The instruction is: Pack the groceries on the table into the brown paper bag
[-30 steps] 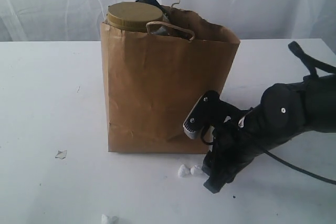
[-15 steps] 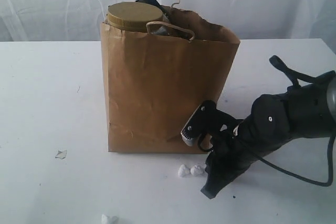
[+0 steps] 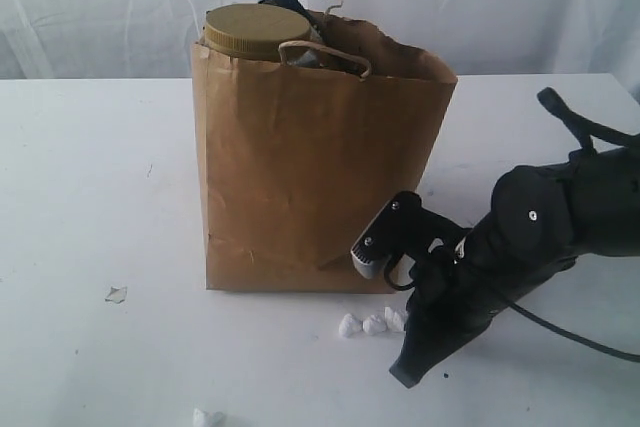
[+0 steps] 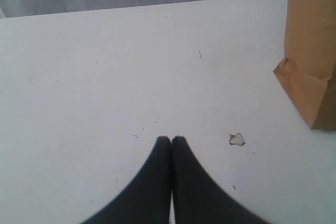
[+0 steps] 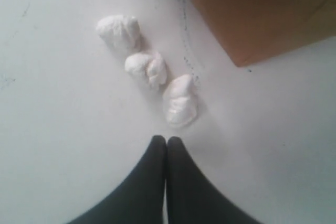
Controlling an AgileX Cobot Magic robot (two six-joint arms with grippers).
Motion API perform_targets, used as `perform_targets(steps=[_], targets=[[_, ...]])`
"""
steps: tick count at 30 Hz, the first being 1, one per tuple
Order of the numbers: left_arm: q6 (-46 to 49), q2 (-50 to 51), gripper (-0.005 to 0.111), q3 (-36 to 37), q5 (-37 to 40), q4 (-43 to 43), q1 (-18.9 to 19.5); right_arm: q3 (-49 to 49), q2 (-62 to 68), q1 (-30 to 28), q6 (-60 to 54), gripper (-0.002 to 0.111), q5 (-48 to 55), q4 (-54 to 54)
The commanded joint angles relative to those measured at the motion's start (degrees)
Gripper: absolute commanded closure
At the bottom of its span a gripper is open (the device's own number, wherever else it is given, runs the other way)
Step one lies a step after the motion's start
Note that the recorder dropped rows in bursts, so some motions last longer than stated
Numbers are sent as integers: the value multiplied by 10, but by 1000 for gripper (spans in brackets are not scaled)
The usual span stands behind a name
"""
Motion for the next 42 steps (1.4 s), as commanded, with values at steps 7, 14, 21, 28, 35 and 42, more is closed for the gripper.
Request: perform_targets(steps=[7, 14, 21, 28, 35, 42], targets=[[-1, -5, 107, 1, -2, -6, -4, 2, 10, 0, 2, 85, -47, 2], [-1, -5, 107, 1, -2, -6, -4, 2, 14, 0, 2, 58, -88, 21], [-1, -5, 107, 1, -2, -6, -4, 2, 43, 0, 2, 58, -102, 55], [-1, -5, 107, 1, -2, -6, -4, 2, 46, 0, 2, 68, -87, 57], [-1, -5, 107, 1, -2, -6, -4, 2, 46, 0, 2, 97, -84, 57], [-1, -5, 107, 1, -2, -6, -4, 2, -29, 0, 14, 108, 44, 58]])
